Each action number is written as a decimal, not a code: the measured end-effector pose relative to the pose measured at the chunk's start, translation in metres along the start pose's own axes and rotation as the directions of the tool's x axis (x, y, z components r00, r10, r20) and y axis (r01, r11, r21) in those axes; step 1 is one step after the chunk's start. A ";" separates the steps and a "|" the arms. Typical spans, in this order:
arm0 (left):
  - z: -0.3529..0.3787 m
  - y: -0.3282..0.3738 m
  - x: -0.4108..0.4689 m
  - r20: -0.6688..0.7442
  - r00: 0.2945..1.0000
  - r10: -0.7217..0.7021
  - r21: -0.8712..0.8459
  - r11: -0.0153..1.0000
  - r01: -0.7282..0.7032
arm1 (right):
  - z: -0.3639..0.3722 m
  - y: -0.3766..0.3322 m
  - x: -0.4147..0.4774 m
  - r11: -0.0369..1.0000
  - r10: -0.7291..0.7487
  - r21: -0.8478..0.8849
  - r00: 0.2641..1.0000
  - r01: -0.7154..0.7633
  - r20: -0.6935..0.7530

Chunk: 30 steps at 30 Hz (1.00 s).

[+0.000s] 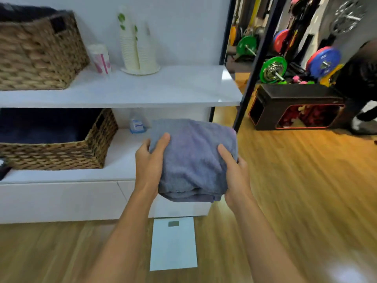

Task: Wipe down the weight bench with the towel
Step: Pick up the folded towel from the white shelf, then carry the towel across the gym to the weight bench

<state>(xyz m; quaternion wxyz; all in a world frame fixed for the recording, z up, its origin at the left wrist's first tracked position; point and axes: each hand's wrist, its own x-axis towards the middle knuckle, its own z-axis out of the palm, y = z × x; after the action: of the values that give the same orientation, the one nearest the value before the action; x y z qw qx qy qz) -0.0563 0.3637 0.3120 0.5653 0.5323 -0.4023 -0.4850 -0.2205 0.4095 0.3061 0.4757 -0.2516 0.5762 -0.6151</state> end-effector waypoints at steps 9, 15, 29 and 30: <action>0.154 0.055 -0.180 0.195 0.979 0.051 -0.036 0.998 -0.044 | -0.216 -0.127 -0.089 0.993 -0.121 0.007 0.991 0.122 -0.059; 0.273 0.059 -0.183 0.275 0.959 0.073 -0.089 0.995 -0.050 | -0.303 -0.182 -0.032 0.981 -0.190 -0.061 0.978 0.185 -0.084; 0.578 0.060 0.065 0.293 0.955 0.048 -0.113 0.994 -0.016 | -0.364 -0.314 0.329 0.973 -0.187 -0.152 0.977 0.171 -0.098; 0.598 0.057 0.089 0.288 0.956 0.047 -0.113 0.994 -0.015 | -0.364 -0.321 0.361 0.970 -0.197 -0.162 0.977 0.182 -0.082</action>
<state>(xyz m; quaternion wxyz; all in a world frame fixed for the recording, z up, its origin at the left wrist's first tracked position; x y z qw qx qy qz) -0.6121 0.1484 0.4287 0.5359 0.4172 -0.4620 -0.5704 -0.7799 0.2268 0.4484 0.3651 -0.3110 0.6179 -0.6231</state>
